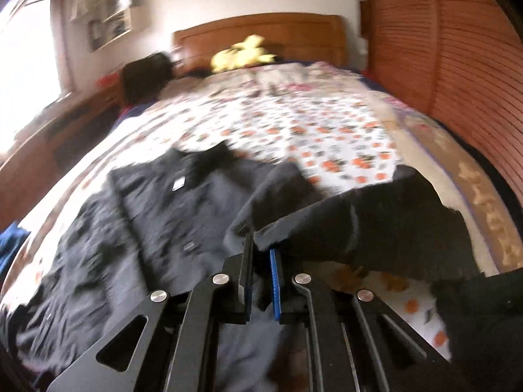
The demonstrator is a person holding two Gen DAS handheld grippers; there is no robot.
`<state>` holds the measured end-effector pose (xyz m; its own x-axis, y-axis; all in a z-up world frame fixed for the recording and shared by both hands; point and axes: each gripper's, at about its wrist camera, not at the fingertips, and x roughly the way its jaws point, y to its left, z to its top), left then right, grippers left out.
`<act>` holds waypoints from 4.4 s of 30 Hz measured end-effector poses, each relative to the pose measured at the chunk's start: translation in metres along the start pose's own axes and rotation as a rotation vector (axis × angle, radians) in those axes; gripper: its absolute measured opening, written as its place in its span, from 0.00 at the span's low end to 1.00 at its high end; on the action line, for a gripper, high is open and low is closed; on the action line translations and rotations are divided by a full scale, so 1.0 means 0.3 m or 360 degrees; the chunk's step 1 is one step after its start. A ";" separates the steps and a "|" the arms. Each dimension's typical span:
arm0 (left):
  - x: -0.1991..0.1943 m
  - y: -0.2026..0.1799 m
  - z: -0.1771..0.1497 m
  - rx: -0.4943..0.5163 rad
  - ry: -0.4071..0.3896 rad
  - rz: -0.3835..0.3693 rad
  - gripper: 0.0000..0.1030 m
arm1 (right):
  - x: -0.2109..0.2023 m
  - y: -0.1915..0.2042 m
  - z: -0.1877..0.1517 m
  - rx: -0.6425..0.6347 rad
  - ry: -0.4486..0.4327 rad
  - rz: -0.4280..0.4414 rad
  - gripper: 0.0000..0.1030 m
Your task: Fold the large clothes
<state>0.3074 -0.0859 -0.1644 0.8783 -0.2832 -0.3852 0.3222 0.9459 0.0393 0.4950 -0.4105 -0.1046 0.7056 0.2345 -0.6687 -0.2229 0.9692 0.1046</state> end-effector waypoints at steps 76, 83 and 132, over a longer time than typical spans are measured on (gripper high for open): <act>-0.222 0.252 0.029 -0.0137 0.0002 0.0015 0.98 | -0.178 0.230 0.100 0.0116 -0.0228 0.0070 0.02; -0.246 0.274 0.028 -0.0147 -0.0010 0.0032 0.98 | -0.173 0.445 -0.001 -0.0111 -0.0074 0.0204 0.02; -0.370 0.376 -0.018 -0.0113 -0.0010 0.0180 0.98 | -0.083 0.320 -0.181 -0.0249 0.0048 -0.0358 0.09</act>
<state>0.2444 0.0531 -0.1221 0.9098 -0.1747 -0.3765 0.1952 0.9806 0.0167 0.4194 -0.3273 -0.1180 0.7292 0.0098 -0.6842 -0.1656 0.9727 -0.1625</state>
